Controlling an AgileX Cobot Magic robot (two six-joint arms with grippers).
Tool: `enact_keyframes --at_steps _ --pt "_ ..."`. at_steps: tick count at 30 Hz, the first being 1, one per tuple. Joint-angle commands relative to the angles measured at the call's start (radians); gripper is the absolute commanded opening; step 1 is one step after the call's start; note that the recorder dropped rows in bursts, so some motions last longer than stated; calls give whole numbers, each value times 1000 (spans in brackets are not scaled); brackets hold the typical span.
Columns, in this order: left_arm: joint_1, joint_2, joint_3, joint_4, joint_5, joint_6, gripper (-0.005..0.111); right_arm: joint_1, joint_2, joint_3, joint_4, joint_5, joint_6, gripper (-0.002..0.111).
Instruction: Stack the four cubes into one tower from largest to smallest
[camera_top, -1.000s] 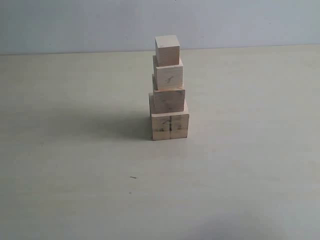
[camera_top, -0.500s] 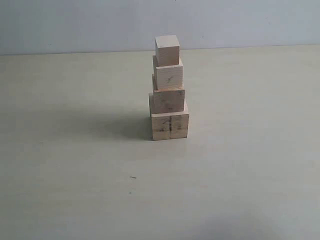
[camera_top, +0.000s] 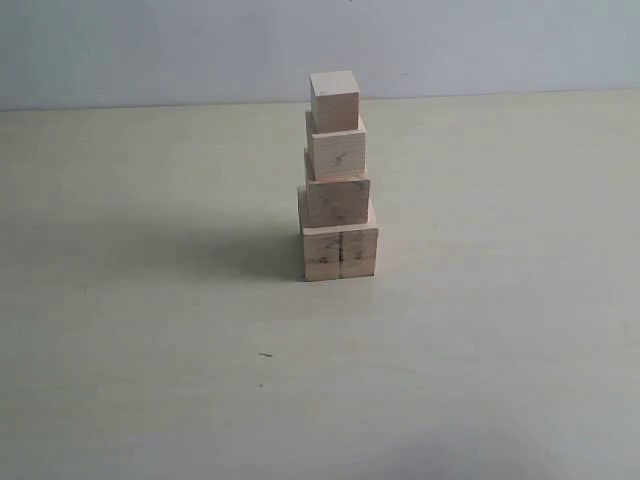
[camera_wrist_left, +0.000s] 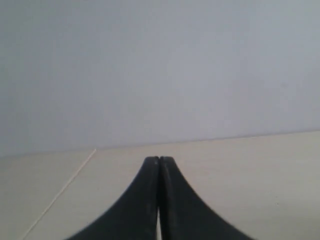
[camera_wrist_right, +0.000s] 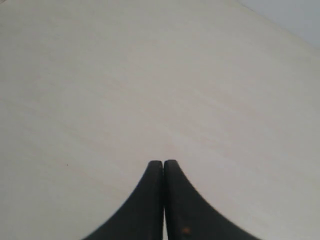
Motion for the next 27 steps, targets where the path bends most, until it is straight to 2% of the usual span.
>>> enact_keyframes --at_steps 1,3,7,8,9,12,15,27 --pt "-2 -175 22 -55 246 -31 0 -2 1 2 -5 -16 1 0" --pt "9 -258 22 28 385 -184 0 -2 1 2 -5 -19 1 0" --pt "33 -409 22 213 726 -697 0 -2 1 2 -5 -19 1 0" --pt "33 -440 22 246 799 -759 0 -2 1 2 -5 -19 1 0" --pt "33 -473 22 286 846 -781 0 -2 1 2 -5 -19 1 0" --pt "33 -542 22 350 815 -727 0 -2 1 2 -5 -19 1 0" --pt "33 -542 22 346 803 -662 0 -2 1 2 -5 -20 1 0" --pt "31 -542 22 346 808 -661 0 -2 1 2 -5 -23 1 0"
